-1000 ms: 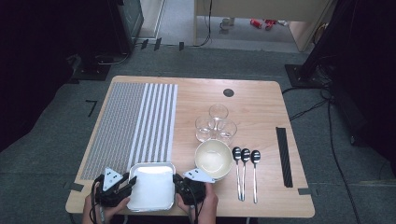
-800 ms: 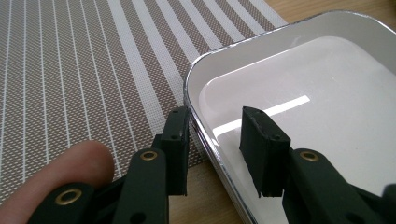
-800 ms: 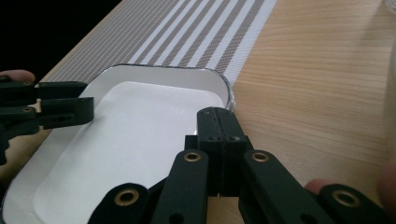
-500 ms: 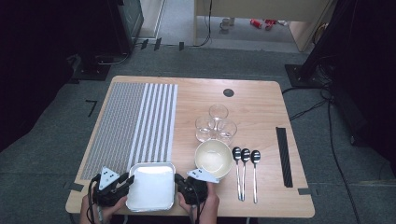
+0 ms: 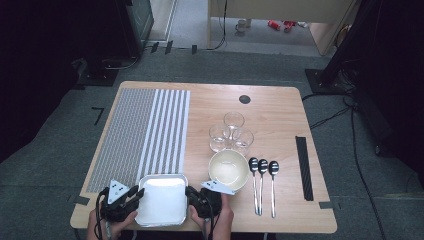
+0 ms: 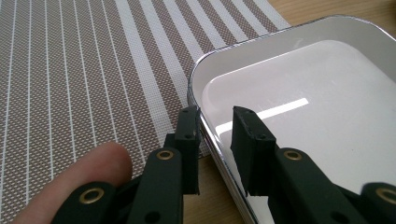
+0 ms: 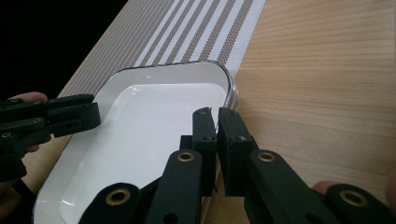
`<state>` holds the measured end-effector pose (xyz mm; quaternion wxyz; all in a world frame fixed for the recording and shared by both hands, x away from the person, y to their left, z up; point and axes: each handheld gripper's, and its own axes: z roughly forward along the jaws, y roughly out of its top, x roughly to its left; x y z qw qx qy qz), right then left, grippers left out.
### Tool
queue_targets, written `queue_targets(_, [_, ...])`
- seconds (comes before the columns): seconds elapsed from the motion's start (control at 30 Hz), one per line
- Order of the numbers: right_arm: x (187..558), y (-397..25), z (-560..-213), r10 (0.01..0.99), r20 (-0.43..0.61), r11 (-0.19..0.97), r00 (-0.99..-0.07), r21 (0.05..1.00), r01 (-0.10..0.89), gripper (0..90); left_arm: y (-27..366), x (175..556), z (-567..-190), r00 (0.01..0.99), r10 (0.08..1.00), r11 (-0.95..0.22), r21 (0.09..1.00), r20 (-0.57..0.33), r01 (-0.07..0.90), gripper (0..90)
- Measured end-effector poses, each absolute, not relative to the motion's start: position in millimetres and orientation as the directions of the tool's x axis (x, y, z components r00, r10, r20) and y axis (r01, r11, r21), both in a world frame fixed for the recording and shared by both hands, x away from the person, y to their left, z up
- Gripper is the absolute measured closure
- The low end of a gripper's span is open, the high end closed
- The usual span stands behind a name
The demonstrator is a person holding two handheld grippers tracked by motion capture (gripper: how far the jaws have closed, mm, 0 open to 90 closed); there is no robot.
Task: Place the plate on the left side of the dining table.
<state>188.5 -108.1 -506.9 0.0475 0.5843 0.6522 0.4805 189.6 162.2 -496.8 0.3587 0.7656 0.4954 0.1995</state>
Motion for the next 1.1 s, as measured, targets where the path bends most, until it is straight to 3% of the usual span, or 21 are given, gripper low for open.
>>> queue_targets(0.57, [184.8,-105.4,-497.7,0.798,0.509,-0.172,-0.322,0.705,0.688,83.3,161.0,189.9,-498.1,0.446,0.894,-0.262,0.754,-0.046,0.602,68.8])
queue_targets(0.97, [180.8,-98.2,-500.9,0.858,0.417,-0.138,-0.3,0.75,0.647,90.0,162.1,190.8,-499.0,0.464,0.885,-0.271,0.76,-0.045,0.59,63.3])
queue_targets(1.1, [180.6,-95.8,-502.9,0.846,0.433,-0.136,-0.311,0.739,0.66,90.0,161.5,191.0,-499.5,0.465,0.884,-0.278,0.755,-0.04,0.593,61.1])
